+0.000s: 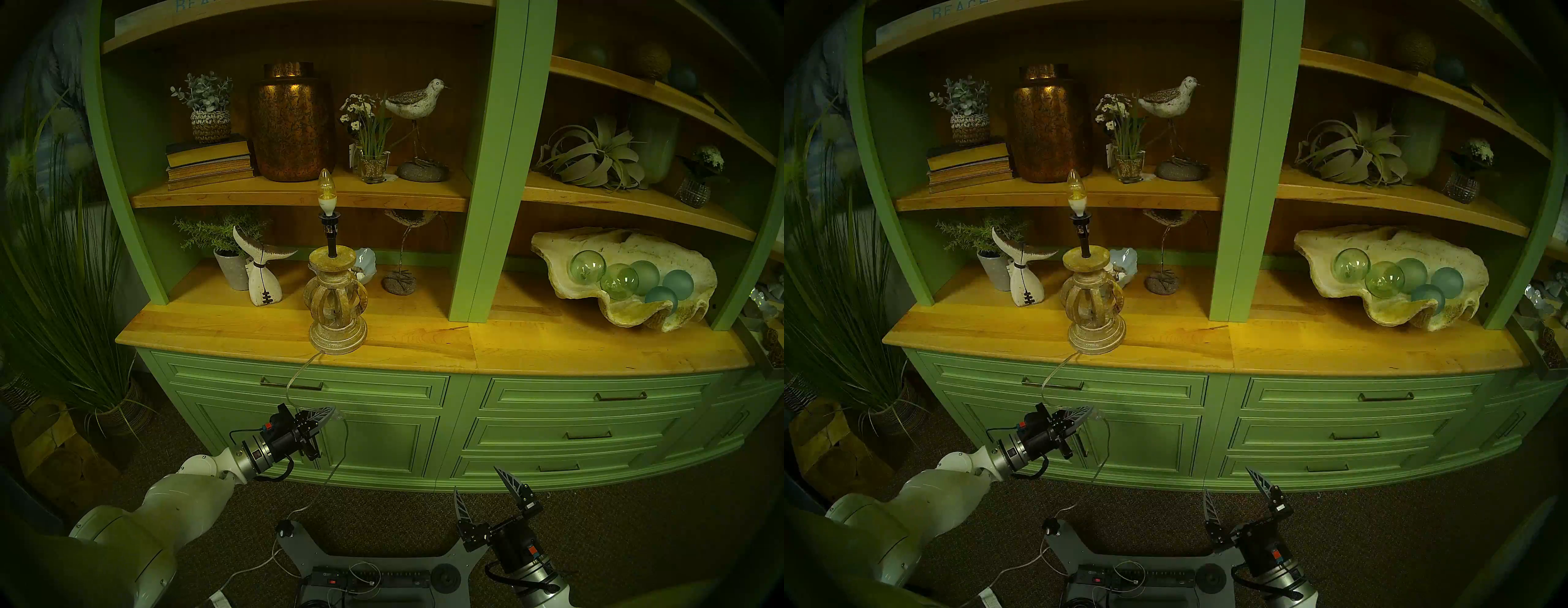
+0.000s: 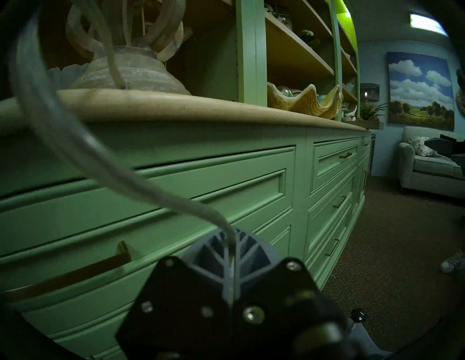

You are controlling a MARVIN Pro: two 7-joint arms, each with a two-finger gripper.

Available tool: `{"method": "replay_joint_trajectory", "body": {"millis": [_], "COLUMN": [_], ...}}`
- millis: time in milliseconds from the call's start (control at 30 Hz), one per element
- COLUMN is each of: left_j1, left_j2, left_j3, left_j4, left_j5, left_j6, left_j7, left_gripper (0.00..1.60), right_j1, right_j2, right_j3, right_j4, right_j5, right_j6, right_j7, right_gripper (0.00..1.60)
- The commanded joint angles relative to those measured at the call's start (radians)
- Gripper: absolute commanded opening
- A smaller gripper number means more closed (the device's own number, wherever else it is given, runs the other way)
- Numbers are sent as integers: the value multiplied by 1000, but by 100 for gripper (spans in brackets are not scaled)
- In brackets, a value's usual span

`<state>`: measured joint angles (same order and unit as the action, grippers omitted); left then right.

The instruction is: Grab cable and switch light on

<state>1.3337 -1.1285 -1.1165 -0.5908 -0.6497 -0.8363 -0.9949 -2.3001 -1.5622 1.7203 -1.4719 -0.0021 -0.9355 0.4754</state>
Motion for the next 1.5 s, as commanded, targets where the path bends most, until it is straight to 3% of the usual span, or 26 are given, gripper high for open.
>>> {"method": "replay_joint_trajectory", "body": {"millis": [0,500,833,1033,1467], "left_j1": [14,114,174,192,204], "left_j2": [78,162,206,221,230], "left_j3": [-7,-10,-27,-32,-58], "left_j4": [-111,-318,-457,-492,-495], "left_j5": [-27,-97,-66,-45,-57], "left_j6": [-19,59,151,179,163], "left_j7": [-92,-72,9,62,80], "left_gripper": [0,0,0,0,0], "right_j1": [1,-1,-2,-3,-3], "right_j2": [0,0,0,0,-1], "right_j3": [0,1,1,1,1], "right_j4": [-24,-28,-30,-31,-31], "right_j5": [2,2,2,1,1], "right_j6": [-8,-7,-6,-5,-5], "right_j7": [0,-1,-1,-1,0], "right_gripper": [160,160,160,160,160]}}
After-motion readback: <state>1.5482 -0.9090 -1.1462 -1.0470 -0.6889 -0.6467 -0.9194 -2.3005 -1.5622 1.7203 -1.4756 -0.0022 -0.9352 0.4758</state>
